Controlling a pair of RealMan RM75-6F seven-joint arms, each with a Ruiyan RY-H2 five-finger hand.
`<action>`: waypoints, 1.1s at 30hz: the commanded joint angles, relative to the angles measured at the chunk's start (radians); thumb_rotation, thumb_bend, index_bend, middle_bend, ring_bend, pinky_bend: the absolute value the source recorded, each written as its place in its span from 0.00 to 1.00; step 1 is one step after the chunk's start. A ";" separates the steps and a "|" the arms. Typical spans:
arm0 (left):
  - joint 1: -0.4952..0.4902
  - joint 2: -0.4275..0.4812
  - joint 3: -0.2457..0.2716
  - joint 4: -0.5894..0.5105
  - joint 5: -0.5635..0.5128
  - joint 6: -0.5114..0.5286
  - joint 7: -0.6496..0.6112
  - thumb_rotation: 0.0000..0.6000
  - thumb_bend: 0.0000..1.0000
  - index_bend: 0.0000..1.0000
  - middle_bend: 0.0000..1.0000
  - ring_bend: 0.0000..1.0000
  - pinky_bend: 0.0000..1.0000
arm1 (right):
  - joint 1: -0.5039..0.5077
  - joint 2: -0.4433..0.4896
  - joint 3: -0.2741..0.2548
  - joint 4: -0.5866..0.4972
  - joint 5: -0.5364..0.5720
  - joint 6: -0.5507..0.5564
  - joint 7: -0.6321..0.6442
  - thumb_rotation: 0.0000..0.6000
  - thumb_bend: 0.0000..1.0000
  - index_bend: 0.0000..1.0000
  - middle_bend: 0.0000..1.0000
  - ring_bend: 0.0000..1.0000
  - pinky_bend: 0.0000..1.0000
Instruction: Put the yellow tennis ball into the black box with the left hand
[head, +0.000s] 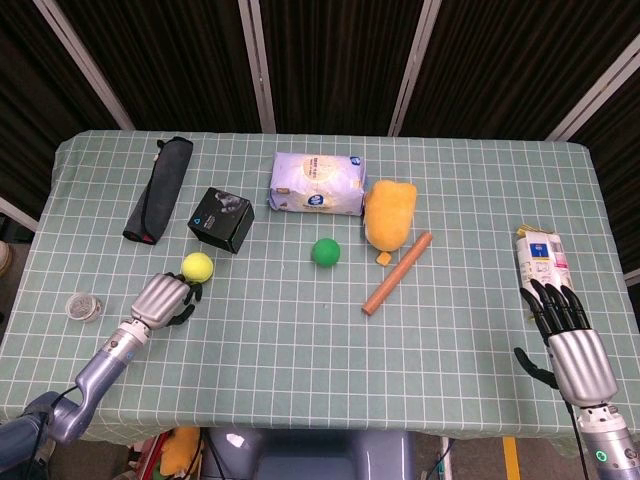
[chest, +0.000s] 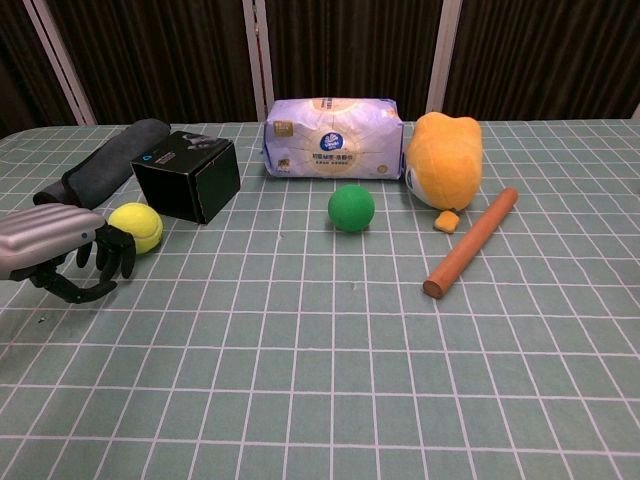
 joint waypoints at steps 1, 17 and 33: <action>-0.017 -0.011 -0.003 0.016 -0.004 -0.020 -0.015 1.00 0.37 0.45 0.52 0.42 0.48 | 0.000 0.002 0.002 0.001 0.004 -0.002 0.003 1.00 0.31 0.00 0.00 0.00 0.00; -0.103 -0.053 -0.005 0.125 -0.005 -0.084 -0.104 1.00 0.27 0.42 0.48 0.39 0.45 | 0.006 -0.006 0.004 0.005 0.021 -0.022 -0.008 1.00 0.31 0.00 0.00 0.00 0.00; -0.176 -0.107 0.011 0.266 0.020 -0.094 -0.217 1.00 0.27 0.40 0.45 0.35 0.37 | 0.027 -0.016 0.017 0.017 0.061 -0.072 -0.001 1.00 0.31 0.00 0.00 0.00 0.00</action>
